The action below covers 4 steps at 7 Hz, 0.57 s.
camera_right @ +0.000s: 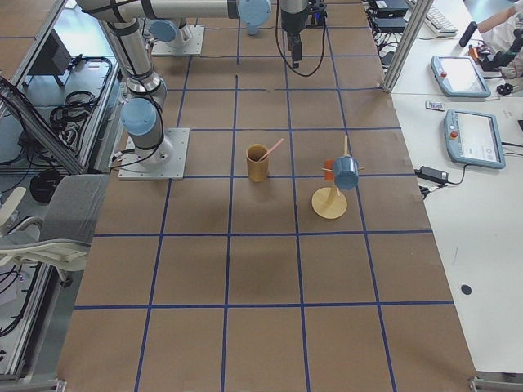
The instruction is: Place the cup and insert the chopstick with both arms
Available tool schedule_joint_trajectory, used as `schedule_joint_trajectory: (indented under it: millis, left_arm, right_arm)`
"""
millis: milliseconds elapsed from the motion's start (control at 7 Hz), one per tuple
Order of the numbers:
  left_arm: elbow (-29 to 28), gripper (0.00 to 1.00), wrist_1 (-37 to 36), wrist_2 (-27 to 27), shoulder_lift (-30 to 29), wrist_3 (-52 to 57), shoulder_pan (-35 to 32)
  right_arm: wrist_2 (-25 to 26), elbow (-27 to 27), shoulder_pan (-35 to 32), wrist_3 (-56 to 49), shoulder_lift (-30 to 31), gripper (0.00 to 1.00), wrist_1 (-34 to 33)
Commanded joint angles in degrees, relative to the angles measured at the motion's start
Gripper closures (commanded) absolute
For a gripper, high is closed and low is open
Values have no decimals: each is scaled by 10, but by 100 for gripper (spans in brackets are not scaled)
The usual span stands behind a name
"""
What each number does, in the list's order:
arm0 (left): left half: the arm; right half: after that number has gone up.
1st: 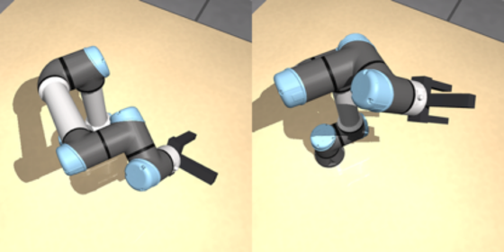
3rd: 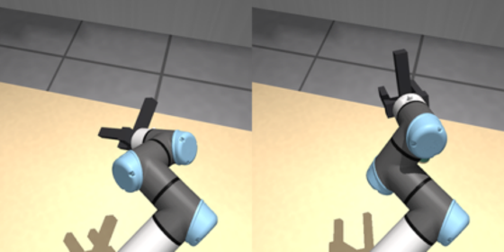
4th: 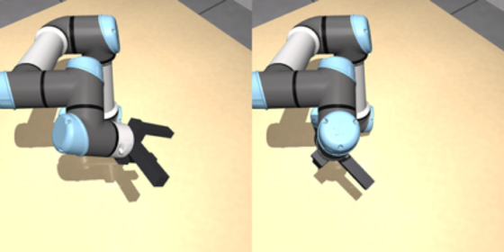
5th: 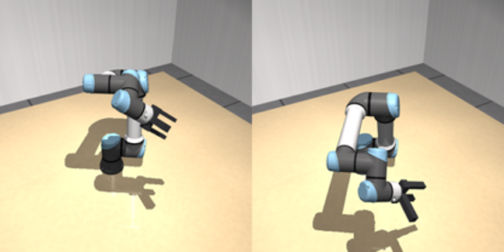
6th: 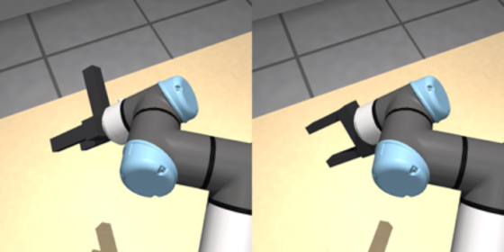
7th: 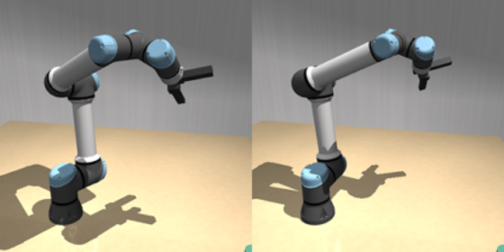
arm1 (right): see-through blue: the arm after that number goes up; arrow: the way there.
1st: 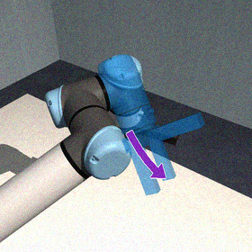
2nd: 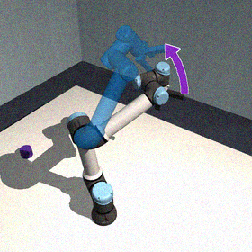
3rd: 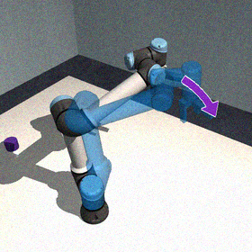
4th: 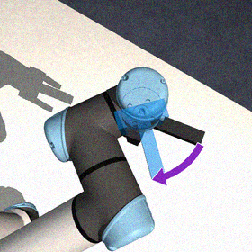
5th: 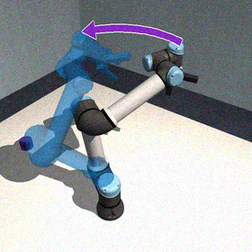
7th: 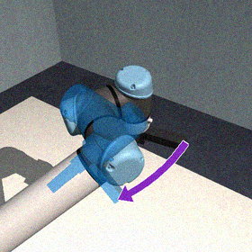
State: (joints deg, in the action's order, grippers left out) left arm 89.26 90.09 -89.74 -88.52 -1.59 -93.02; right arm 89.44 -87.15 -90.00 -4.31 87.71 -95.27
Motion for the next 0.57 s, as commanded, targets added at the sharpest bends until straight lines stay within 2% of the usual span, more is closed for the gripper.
schedule_joint_trajectory:
  millis: [0,429]
  left_arm:
    - [0,0,0,0,3,0,0]
    - [0,0,1,-1,4,0,1]
  right_arm:
    - [-1,2,1,-1,0,0,0]
    - [-1,0,0,-1,0,0,1]
